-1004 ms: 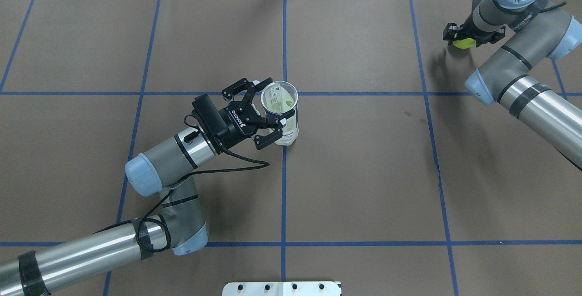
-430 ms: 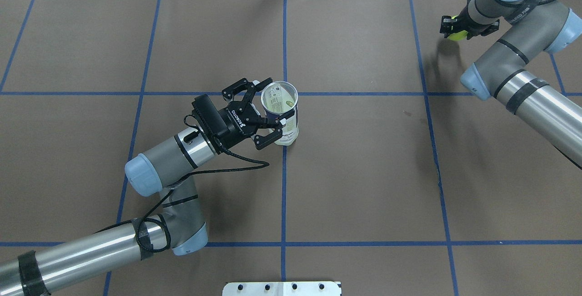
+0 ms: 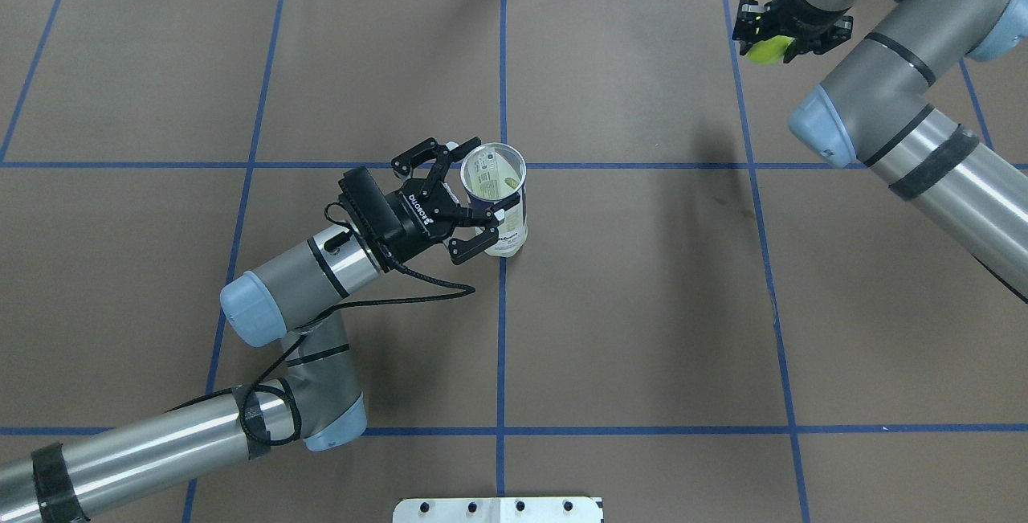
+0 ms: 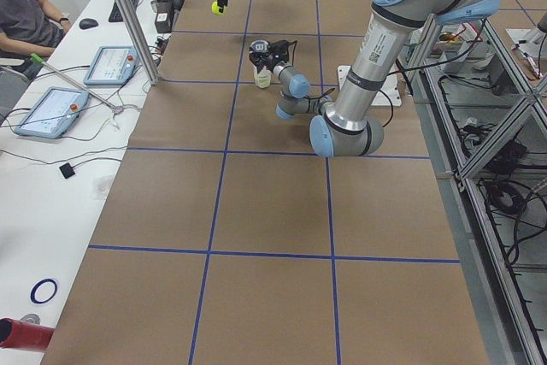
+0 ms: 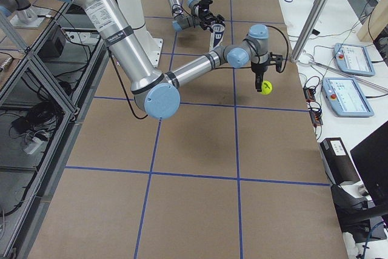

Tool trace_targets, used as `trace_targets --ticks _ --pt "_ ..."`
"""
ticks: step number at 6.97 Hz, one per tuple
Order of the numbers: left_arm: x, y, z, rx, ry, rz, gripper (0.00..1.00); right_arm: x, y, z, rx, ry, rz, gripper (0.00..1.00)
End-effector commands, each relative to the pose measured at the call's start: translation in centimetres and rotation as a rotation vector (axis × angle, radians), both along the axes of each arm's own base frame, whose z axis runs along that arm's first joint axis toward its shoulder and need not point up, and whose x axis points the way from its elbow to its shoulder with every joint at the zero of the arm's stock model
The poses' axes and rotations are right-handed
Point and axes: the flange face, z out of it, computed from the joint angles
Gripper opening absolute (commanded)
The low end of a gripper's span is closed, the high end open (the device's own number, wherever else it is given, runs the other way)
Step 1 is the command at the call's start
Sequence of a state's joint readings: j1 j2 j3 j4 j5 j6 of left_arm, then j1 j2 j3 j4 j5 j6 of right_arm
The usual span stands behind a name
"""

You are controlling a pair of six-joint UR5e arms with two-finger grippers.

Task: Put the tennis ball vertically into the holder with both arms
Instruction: 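Carry the second ball with the right gripper above the can opening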

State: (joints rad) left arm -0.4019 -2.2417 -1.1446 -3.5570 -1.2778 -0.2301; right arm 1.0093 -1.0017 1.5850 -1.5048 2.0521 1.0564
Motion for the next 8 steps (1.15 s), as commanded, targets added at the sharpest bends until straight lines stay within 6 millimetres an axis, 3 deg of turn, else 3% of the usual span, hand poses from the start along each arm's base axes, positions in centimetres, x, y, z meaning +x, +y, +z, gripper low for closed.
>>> trace_targets --ticks 1,2,3,4,5,7,8 --pt "0.0 0.0 0.2 -0.002 -0.005 0.0 0.89 -1.3 9.9 -11.0 -0.117 -0.184 -0.072 0.0" --pt "0.1 0.0 0.0 -0.001 -0.002 0.0 0.89 -3.5 12.8 -14.1 -0.188 -0.263 -0.088 0.0" --pt "0.1 0.0 0.2 -0.002 -0.005 0.0 0.89 -5.5 14.4 -17.7 -0.237 -0.322 -0.11 0.0" --pt "0.1 0.0 0.2 -0.002 -0.005 0.002 0.89 -6.8 15.6 -19.7 -0.249 -0.368 -0.118 0.0" --pt "0.1 0.0 0.2 -0.002 -0.005 0.0 0.89 -7.4 15.3 -20.7 -0.251 -0.422 -0.097 0.0" --pt "0.2 0.0 0.2 -0.003 -0.006 0.002 0.89 -10.8 14.0 -23.0 -0.266 -0.437 -0.104 0.0" --pt "0.2 0.0 0.2 -0.003 -0.006 0.002 0.89 -11.0 14.2 -23.5 -0.261 -0.442 -0.112 0.0"
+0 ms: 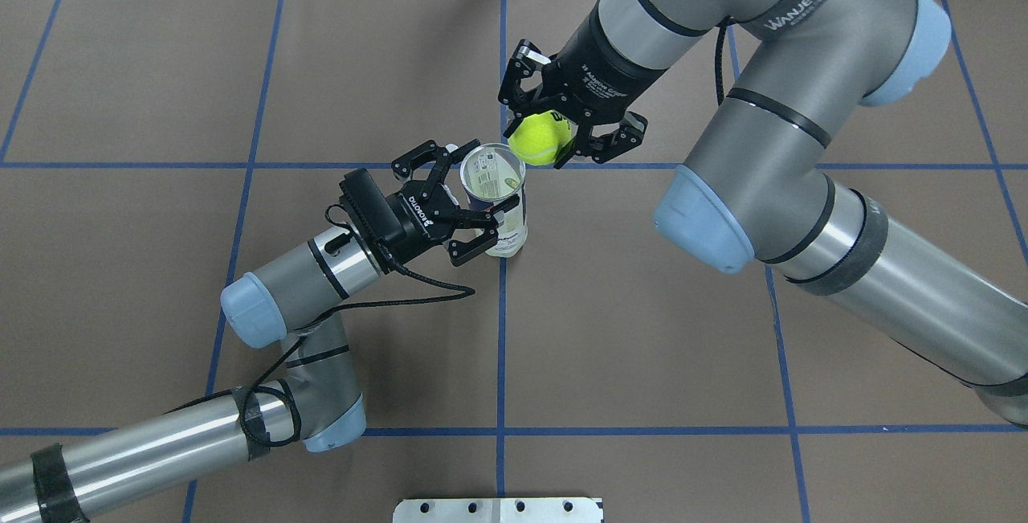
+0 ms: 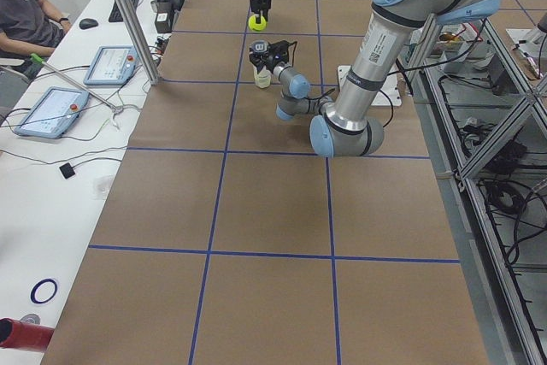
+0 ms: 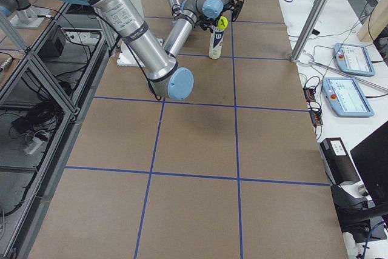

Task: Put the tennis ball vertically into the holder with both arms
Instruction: 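Carry the second ball with the right gripper above the can opening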

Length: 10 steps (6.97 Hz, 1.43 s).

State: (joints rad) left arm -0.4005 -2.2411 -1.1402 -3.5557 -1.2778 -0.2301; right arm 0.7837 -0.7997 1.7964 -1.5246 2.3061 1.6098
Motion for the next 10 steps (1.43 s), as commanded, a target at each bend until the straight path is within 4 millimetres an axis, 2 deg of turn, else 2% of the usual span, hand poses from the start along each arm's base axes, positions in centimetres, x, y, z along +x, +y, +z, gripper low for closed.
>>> trace_targets --ticks 1,3,8,10 --pt "0.0 0.0 0.0 0.0 0.0 0.0 0.89 -2.1 0.2 -1.0 -0.001 -0.004 -0.018 0.0" --pt "0.0 0.0 0.1 -0.001 -0.002 0.0 0.89 -3.7 0.6 -0.8 0.02 -0.026 -0.039 0.0" --pt "0.0 0.0 0.0 0.0 0.001 0.0 0.9 -4.4 -0.1 -0.7 0.022 -0.019 -0.034 0.0" --pt "0.0 0.0 0.1 0.0 0.0 0.0 0.9 -4.9 -0.2 -0.3 0.016 -0.011 -0.039 0.52"
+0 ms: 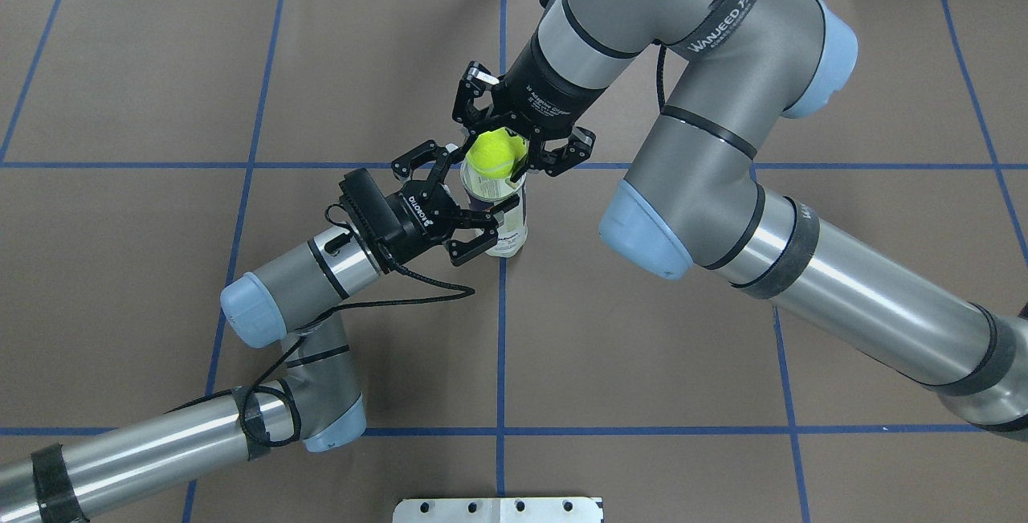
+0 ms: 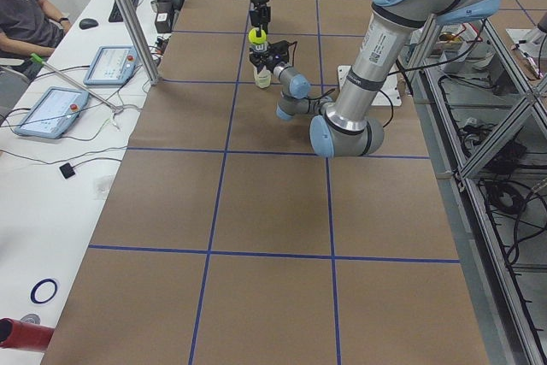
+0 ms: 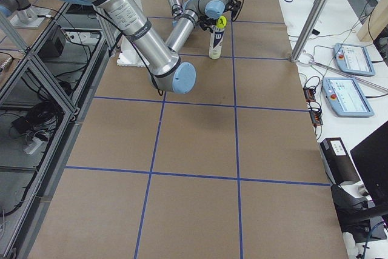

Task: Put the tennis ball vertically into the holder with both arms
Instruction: 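Carry the second ball with the right gripper above the can opening, then push the ball down into the can and open the right gripper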

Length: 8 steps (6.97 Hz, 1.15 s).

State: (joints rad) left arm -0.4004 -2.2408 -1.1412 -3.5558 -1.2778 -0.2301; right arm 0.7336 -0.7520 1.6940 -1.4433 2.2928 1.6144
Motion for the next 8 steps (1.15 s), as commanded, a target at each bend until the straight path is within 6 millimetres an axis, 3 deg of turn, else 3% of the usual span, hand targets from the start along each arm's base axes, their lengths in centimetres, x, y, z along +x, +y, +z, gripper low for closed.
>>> trace_targets --ticks 1,3,4,8 --pt "0.02 0.0 -0.12 0.001 0.002 0.0 0.9 -0.3 0.03 0.15 -0.004 0.003 -0.004 0.71" --pt "-0.04 -0.09 -0.12 0.001 0.002 -0.001 0.9 -0.72 0.45 0.22 -0.006 0.005 -0.011 0.79" --pt "-0.05 -0.09 -0.12 0.001 0.002 -0.001 0.9 -0.99 0.62 0.27 -0.004 0.006 -0.016 0.92" --pt "-0.15 0.08 -0.47 -0.003 0.021 0.01 0.9 -0.01 0.32 0.12 0.005 -0.002 -0.007 0.97"
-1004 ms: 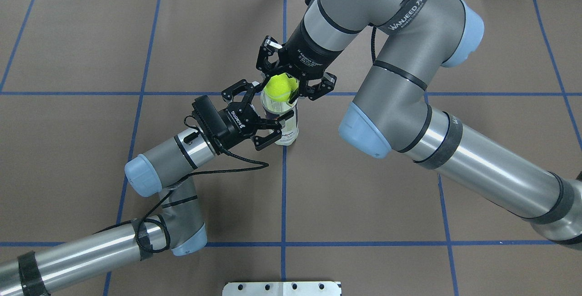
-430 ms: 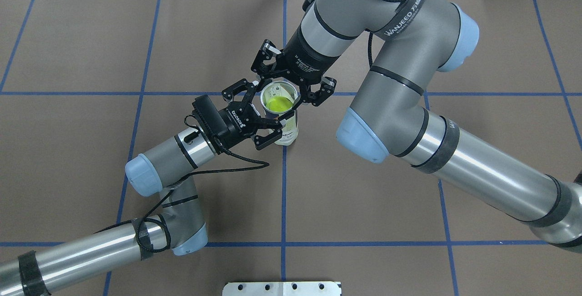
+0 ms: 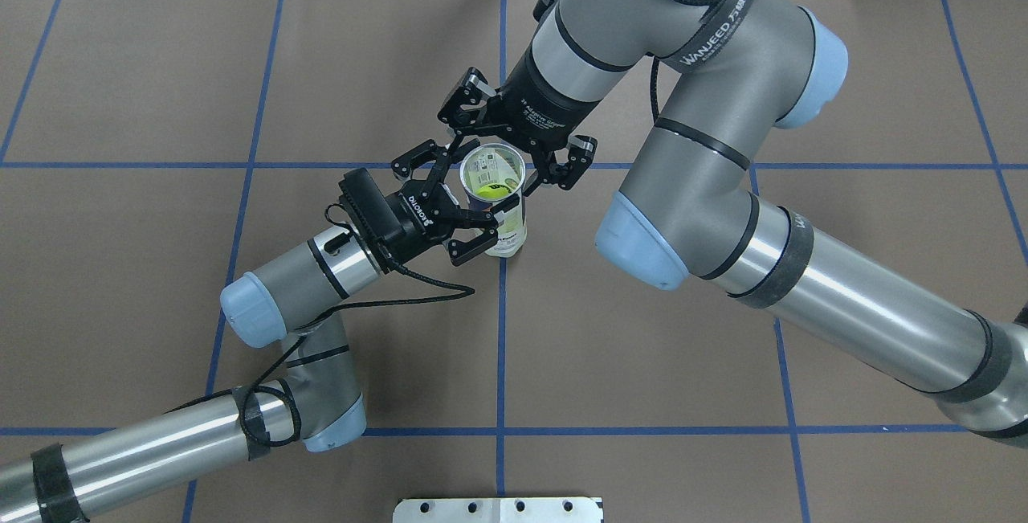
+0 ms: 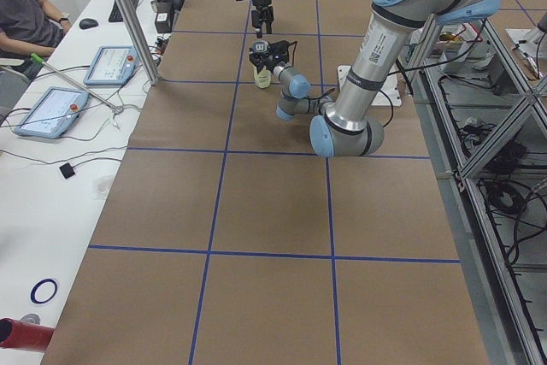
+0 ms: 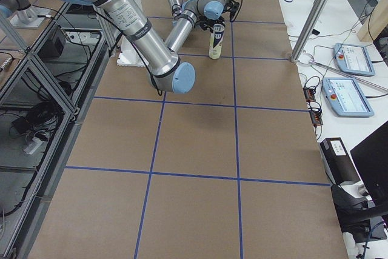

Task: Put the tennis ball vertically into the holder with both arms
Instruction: 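Push the ball down into the can and open the right gripper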

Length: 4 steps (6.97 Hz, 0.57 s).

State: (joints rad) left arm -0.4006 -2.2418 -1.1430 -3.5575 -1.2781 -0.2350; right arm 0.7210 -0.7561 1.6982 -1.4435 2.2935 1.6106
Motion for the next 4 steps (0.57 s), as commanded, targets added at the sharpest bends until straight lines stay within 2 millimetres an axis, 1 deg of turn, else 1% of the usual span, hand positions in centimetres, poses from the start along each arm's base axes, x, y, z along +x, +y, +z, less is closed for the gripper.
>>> trace_targets --ticks 1,2,3,4 --pt "-0.4 0.2 -0.9 -0.008 0.042 0.021 0.92 1.8 -1.4 0.4 -0.007 -0.001 0.024 0.97" --pt "-1.0 0.3 -1.9 -0.011 0.075 0.031 0.99 3.2 -2.1 1.2 -0.018 -0.001 0.034 0.97" --pt "-1.8 0.5 -2.5 -0.001 0.096 0.029 0.99 4.5 -2.7 2.1 -0.03 0.002 0.045 0.97" --pt "-2.9 0.7 -3.7 0.01 0.121 0.027 0.99 5.5 -3.4 3.0 -0.041 0.01 0.057 0.96"
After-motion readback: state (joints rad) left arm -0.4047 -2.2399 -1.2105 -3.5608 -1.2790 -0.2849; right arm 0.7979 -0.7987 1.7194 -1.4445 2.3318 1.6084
